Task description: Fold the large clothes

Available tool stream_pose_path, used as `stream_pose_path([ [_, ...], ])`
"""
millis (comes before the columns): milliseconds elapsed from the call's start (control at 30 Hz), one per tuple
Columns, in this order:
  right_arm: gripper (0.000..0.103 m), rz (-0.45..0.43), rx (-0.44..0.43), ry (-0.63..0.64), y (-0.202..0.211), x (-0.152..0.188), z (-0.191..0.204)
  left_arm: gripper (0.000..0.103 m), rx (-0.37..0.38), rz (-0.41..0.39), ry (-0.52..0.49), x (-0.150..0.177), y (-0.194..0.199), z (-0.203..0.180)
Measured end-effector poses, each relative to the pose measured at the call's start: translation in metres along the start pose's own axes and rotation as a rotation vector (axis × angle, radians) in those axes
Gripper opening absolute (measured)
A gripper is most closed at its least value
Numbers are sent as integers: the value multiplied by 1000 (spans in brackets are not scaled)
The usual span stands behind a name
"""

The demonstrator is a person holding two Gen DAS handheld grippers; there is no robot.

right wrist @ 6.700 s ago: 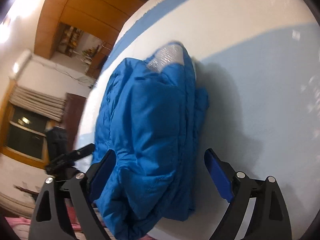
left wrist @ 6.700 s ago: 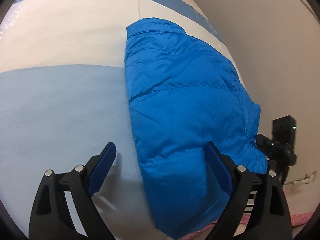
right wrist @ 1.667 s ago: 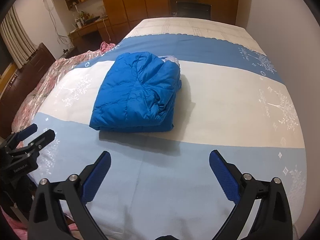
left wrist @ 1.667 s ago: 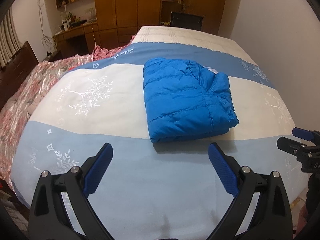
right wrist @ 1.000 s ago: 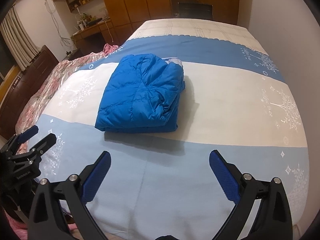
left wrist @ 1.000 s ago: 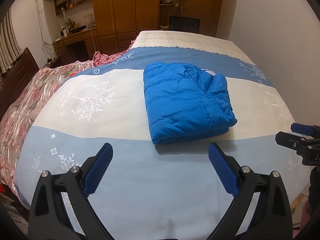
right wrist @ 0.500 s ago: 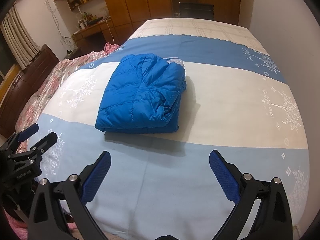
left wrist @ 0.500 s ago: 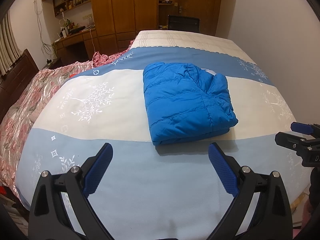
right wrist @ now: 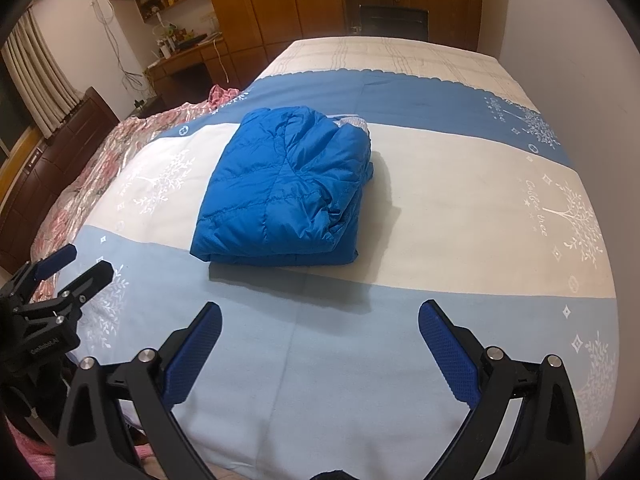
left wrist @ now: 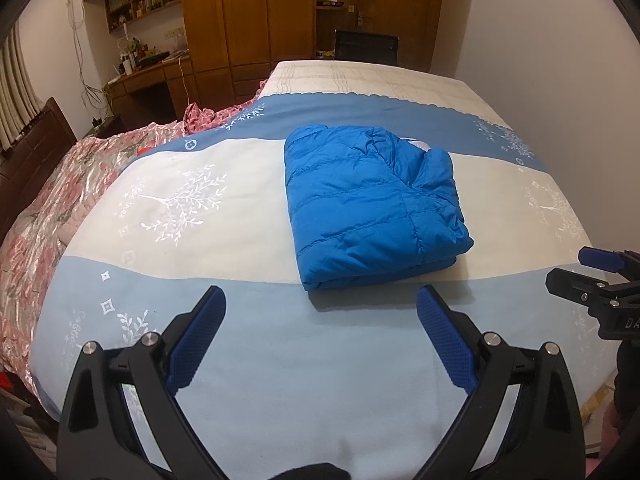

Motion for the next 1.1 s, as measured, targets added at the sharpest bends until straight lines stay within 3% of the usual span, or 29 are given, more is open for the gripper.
stream_pose_path([
  [1100, 99, 5, 7, -3, -2, -1, -7, 96, 20, 13, -3, -3, -2, 0],
])
Point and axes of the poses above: each gripper's, at about its wrist camera, not at the fingertips, and y roughly against the way its jaws point, z to its left, x to its underside, the point moved 6 cm from there along -y, roughly the way its jaws point, and after that the axes turned 6 degrees about -x, right-handed, at the moved point
